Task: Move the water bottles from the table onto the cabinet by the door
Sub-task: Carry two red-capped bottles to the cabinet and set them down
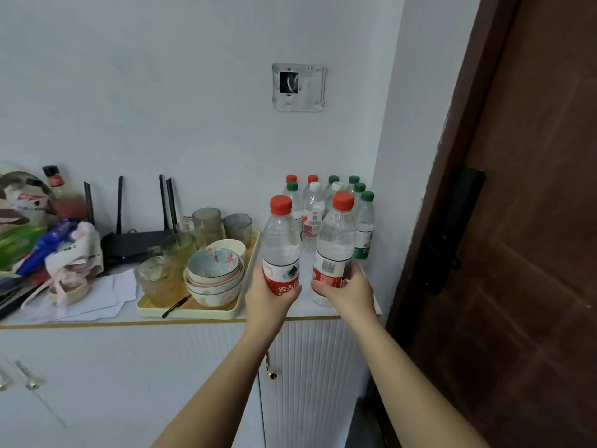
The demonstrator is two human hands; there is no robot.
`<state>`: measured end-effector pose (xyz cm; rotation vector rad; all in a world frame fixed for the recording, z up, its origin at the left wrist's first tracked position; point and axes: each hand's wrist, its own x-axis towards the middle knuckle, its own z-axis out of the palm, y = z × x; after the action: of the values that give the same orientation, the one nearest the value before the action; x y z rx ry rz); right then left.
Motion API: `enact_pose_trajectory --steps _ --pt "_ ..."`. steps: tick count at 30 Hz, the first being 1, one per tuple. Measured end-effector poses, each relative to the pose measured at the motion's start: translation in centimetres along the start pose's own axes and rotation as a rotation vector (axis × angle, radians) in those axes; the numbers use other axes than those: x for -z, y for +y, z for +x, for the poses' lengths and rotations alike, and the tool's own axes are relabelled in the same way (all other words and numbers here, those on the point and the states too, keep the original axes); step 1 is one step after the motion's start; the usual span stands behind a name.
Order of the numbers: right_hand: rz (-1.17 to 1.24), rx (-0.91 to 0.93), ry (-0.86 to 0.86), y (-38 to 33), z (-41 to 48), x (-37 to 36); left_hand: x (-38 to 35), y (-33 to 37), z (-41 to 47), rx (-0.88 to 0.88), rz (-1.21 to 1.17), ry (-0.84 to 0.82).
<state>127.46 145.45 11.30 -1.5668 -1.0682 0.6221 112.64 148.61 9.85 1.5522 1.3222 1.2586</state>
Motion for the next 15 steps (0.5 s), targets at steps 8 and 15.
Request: enact_pose_trajectory --steps 8,15 --pt "-0.077 -0.091 0.008 5.1 6.8 -3.3 -2.8 -4.6 6.7 0.027 -0.023 -0.062" --pt "-0.087 -0.133 0.021 7.4 10.7 -5.5 -4.8 -8.7 11.5 0.055 -0.022 -0.118"
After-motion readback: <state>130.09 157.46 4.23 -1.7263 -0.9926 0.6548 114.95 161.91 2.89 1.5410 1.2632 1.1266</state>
